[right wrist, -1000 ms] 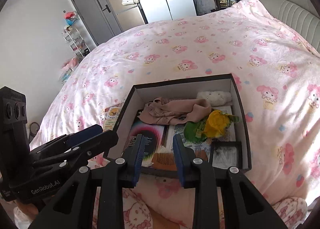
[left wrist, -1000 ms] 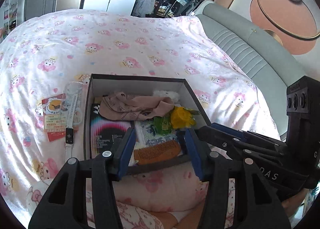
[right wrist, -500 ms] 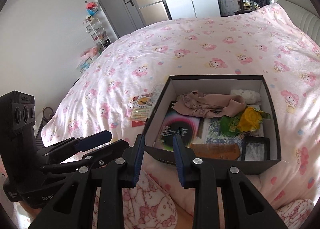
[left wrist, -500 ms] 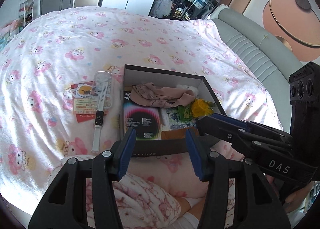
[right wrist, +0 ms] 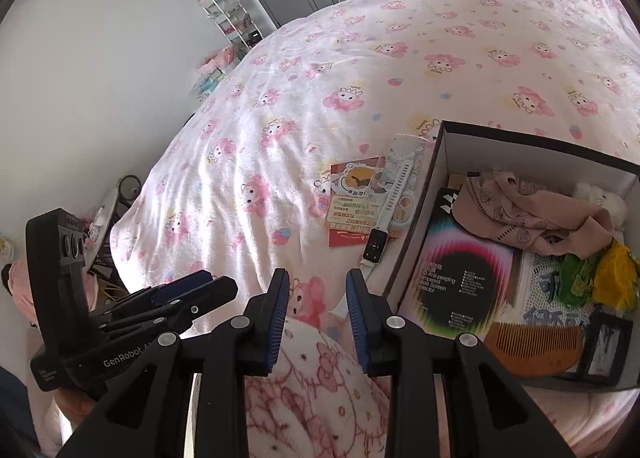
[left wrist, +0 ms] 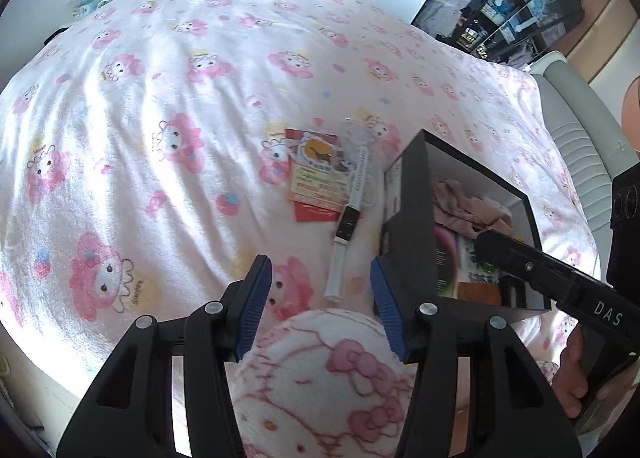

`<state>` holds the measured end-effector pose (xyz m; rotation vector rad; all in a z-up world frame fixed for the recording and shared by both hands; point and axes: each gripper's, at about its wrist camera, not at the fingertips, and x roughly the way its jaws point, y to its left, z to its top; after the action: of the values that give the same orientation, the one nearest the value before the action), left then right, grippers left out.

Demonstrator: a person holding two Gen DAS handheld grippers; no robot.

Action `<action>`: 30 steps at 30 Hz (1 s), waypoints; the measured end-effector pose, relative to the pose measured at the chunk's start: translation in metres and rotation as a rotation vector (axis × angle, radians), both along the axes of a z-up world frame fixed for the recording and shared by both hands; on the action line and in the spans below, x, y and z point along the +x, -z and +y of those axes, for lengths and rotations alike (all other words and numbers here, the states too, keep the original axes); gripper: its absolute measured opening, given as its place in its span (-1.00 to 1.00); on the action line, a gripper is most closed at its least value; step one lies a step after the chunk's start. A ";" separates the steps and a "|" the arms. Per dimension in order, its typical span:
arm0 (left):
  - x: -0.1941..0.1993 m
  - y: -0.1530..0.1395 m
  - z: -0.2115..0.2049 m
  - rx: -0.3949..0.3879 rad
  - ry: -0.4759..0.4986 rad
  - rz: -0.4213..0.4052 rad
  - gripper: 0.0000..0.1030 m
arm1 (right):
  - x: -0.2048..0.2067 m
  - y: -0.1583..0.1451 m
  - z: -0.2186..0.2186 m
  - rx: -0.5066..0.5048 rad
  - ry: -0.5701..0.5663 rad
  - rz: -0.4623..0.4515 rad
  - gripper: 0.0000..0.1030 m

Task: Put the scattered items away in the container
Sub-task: 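Move the right gripper to the cartoon sticker card and grasp it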

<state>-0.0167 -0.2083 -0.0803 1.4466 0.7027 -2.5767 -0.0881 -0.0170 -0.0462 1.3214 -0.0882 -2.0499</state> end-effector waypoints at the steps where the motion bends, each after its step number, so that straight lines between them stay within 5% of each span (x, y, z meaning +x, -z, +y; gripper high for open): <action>1: -0.004 0.005 -0.007 0.000 -0.006 -0.007 0.02 | -0.006 0.003 -0.007 0.002 -0.009 -0.007 -0.50; 9: -0.061 0.061 -0.052 0.141 -0.006 -0.065 -0.04 | -0.058 0.039 -0.060 0.061 -0.006 -0.076 -0.50; 14: -0.102 0.095 -0.059 0.221 0.043 -0.090 -0.27 | -0.090 0.072 -0.081 0.109 0.036 -0.154 -0.50; 17: -0.127 0.114 -0.051 0.198 0.127 -0.160 -0.27 | -0.099 0.085 -0.083 0.104 0.055 -0.183 -0.50; 23: -0.158 0.148 -0.047 0.233 0.142 -0.224 -0.29 | -0.108 0.099 -0.084 0.094 0.060 -0.233 -0.50; 24: -0.159 0.150 -0.046 0.250 0.152 -0.216 -0.41 | -0.108 0.099 -0.082 0.083 0.065 -0.241 -0.50; 25: -0.160 0.150 -0.046 0.272 0.166 -0.199 -0.77 | -0.107 0.098 -0.081 0.085 0.065 -0.232 -0.50; 30: -0.145 0.143 -0.053 0.333 0.146 -0.157 -0.88 | -0.102 0.095 -0.084 0.102 0.054 -0.212 -0.50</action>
<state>-0.1622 -0.2611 -0.2229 1.8359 1.0799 -2.4991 -0.1899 -0.1012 -0.1409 1.6129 -0.1165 -1.9755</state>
